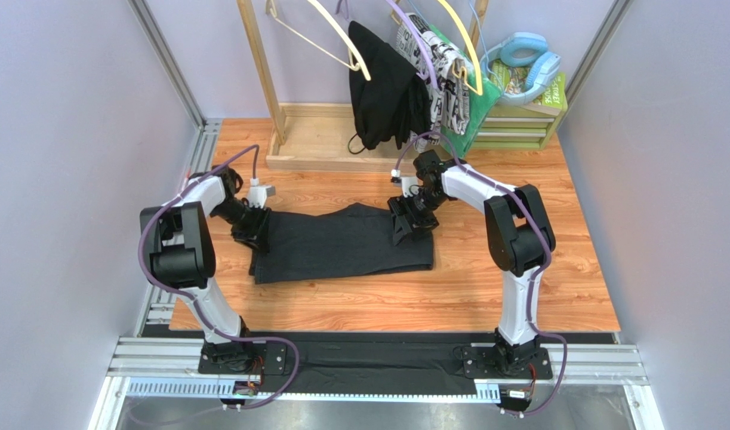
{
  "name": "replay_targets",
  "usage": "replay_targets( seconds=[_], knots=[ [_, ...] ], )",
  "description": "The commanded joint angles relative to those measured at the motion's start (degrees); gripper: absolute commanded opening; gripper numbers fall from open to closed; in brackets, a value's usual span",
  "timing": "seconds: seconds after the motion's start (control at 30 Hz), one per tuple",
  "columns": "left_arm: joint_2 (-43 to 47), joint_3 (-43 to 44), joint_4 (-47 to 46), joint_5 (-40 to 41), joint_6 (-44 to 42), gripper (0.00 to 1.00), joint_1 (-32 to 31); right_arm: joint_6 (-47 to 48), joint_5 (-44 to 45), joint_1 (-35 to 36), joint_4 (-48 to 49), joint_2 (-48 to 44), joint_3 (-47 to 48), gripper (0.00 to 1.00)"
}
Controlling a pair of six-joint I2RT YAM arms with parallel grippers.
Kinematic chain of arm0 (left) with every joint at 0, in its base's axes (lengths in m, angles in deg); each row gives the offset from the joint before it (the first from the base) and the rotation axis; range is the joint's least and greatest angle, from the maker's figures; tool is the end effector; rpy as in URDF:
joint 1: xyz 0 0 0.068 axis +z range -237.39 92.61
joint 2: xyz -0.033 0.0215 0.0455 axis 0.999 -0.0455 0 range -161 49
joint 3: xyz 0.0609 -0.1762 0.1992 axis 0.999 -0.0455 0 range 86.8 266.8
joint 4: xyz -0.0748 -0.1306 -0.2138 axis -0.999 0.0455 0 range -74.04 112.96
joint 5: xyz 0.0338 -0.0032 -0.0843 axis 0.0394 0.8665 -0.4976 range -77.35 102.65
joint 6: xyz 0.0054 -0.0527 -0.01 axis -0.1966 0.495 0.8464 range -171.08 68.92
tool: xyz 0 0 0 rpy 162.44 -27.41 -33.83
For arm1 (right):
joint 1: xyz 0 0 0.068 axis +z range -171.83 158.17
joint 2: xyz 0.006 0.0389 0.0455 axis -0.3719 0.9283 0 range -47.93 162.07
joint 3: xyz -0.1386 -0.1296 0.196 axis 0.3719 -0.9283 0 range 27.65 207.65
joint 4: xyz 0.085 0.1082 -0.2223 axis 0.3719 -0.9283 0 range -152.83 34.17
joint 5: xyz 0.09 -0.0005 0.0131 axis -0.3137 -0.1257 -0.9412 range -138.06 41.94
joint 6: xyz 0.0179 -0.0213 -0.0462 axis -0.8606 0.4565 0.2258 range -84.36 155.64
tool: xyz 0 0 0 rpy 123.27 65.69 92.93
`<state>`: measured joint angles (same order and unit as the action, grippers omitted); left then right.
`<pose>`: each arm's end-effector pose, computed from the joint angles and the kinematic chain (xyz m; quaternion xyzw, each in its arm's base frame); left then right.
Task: Place the trousers on the hanger
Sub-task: Fold the trousers, then grab a hanger with the right arm
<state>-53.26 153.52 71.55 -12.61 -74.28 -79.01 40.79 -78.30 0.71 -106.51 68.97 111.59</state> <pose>0.3071 0.0299 0.1717 0.1237 0.9679 -0.2130 0.0502 0.3526 0.1658 0.1619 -0.2447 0.9324 0.2655 0.0136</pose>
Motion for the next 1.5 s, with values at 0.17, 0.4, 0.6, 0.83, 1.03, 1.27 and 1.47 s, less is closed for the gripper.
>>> replay_targets(
  seconds=[0.17,0.4,0.6,0.83,1.03,1.27,1.47],
  knots=[
    [6.26,6.49,4.52,-2.95,-1.58,0.42,-3.09,15.58,5.11,-2.42,-6.8,-13.87,-4.23,0.74],
    [13.05,9.57,8.83,-1.46,-9.58,0.45,-10.03,27.88,10.18,-0.84,-9.26,-21.19,-4.31,0.45],
    [7.0,10.0,7.34,-0.23,-8.01,0.49,-13.21,36.59,15.81,1.8,-6.73,-20.57,-13.6,0.59],
    [-0.04,10.71,2.6,1.17,-3.61,0.5,-13.22,38.09,25.04,5.31,5.66,-15.83,-23.37,0.74],
    [-4.27,10.98,0.74,0.49,-1.32,0.51,-13.22,40.55,32.52,5.14,8.76,-16.42,-24.88,0.82],
    [13.96,12.56,-1.34,-9.2,0.86,0.59,-13.04,37.4,17.43,2.59,-9.76,-35.64,-16.2,0.99],
    [31.29,11.43,-15.91,-7.8,12.1,1.0,-13.04,26.1,5.99,2.33,-10.51,-45.18,-2.58,1.0]
  ],
)
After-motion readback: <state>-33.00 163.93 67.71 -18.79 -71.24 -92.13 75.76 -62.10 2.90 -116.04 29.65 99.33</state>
